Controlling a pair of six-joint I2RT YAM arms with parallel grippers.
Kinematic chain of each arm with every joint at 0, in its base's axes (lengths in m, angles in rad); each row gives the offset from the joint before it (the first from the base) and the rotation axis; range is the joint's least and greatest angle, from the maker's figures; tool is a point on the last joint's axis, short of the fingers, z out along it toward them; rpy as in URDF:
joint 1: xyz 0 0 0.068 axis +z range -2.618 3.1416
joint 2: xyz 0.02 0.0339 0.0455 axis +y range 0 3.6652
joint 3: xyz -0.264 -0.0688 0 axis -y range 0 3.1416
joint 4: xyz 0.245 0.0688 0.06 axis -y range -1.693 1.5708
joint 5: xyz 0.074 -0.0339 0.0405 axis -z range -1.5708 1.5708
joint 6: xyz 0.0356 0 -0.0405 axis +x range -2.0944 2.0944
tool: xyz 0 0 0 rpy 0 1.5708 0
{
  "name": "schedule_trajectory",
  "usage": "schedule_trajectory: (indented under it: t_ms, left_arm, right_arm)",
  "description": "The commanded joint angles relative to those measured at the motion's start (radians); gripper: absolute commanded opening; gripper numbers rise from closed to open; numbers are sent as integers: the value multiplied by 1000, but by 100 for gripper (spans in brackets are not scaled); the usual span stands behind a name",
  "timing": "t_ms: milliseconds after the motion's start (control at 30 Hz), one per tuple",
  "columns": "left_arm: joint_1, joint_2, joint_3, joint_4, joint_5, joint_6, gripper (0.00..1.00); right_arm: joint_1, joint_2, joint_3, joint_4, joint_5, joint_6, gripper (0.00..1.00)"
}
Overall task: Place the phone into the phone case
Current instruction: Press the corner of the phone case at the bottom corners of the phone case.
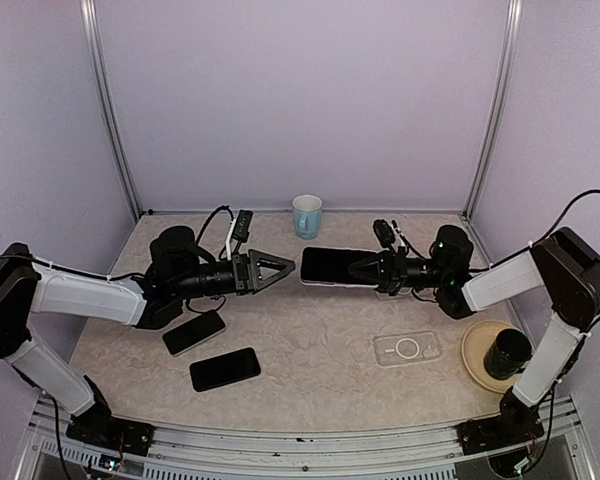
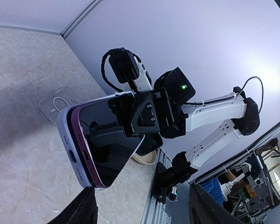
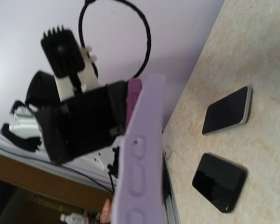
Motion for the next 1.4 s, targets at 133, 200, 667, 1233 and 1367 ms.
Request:
schedule_trajectory:
  t_ms: [133,200,667,1233,1367]
  left_arm:
    - [1,34,25,15,78,28,66]
    - [-7,48,39,15,101,35,66]
    - [-49,90,70,57,185,55,63]
    - [-66,94,62,96,204,52,15]
    - [-67,95,63,94,200,55,2]
  right_arm:
    - [17,-86,25,-32,-130,-182,0]
    - [26,-97,32,-81,-154,-247,0]
    - [95,-224,58,-385,-177,-603,0]
    - [95,-235,34,-384,-178,-612,0]
    - [95,-234,34,-389,-177,-616,0]
